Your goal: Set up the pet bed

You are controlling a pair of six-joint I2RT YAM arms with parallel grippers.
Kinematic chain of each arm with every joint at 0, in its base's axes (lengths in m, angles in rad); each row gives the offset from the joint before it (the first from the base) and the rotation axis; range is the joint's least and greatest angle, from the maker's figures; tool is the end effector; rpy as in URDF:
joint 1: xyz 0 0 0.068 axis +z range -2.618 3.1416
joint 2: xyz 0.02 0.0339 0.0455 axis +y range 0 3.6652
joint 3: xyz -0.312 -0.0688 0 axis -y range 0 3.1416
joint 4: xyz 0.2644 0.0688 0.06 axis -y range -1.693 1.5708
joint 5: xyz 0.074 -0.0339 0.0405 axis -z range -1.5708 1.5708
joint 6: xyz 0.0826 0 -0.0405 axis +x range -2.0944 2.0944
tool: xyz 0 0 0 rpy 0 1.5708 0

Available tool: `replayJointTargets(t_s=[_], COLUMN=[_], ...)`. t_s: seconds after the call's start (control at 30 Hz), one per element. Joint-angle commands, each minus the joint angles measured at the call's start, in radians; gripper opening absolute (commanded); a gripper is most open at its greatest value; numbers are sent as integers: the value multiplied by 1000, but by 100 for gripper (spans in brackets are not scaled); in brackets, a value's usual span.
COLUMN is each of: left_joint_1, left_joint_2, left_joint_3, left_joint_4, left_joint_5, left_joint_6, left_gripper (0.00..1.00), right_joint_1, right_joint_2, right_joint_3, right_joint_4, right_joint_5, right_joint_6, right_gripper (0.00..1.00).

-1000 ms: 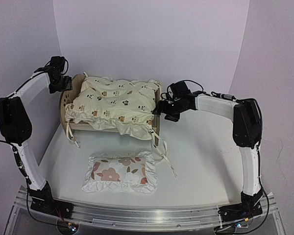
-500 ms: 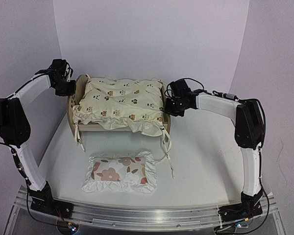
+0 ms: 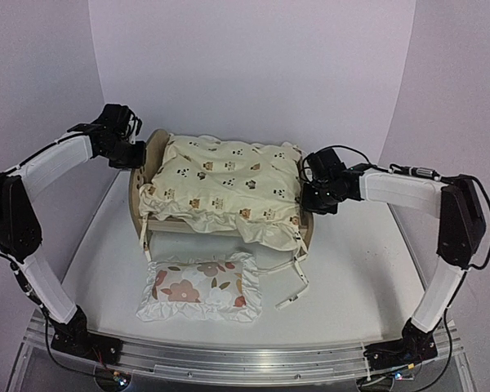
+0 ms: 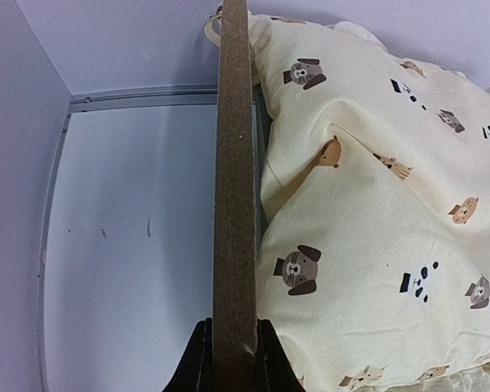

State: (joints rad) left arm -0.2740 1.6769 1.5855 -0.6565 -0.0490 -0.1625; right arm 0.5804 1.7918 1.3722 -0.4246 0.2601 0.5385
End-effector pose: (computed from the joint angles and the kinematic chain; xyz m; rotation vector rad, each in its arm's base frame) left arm 0.4214 -0.1142 0.3529 0.1046 2.3209 -0.1639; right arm 0.3934 0.2326 0.2500 0.0686 2.3879 0.2169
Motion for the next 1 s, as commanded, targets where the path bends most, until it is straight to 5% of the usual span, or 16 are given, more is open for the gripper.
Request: replayJointTargets(t_s=[0.0, 0.13, 0.3, 0.4, 0.67, 0.83, 0.9, 0.97], left_joint_1=[-65, -96, -96, -96, -96, -97, -96, -96], left_joint_2=[-56, -98, -174, -213, -302, -365, -400, -434], left_joint_3=[-106, -184, -256, -276, -300, -297, -293, -297], left_joint_4=[60, 84, 111, 123, 116, 65, 33, -2], left_joint_5=[157, 145, 66, 8, -17, -62, -86, -115], left_joint_6=[-121, -130, -135, -135, -132, -156, -162, -163], left_gripper=[5, 8, 11, 26, 68, 81, 98, 99], right_joint_1=[35, 35, 35, 35, 47, 143, 199, 262], right_joint_2=[-151, -215, -256, -277, -276, -148, -84, 4], right_joint_3=[-152, -237, -203, -148, 19, 201, 285, 371], right_joint_4=[-12, -14, -37, -65, -92, -127, -129, -129], right_joint_5=[5, 32, 1, 4, -108, -99, -114, -113], right_joint_6=[-51, -41, -113, -173, -301, -379, -414, -456], right_gripper=[0, 10, 63, 85, 93, 95, 96, 96])
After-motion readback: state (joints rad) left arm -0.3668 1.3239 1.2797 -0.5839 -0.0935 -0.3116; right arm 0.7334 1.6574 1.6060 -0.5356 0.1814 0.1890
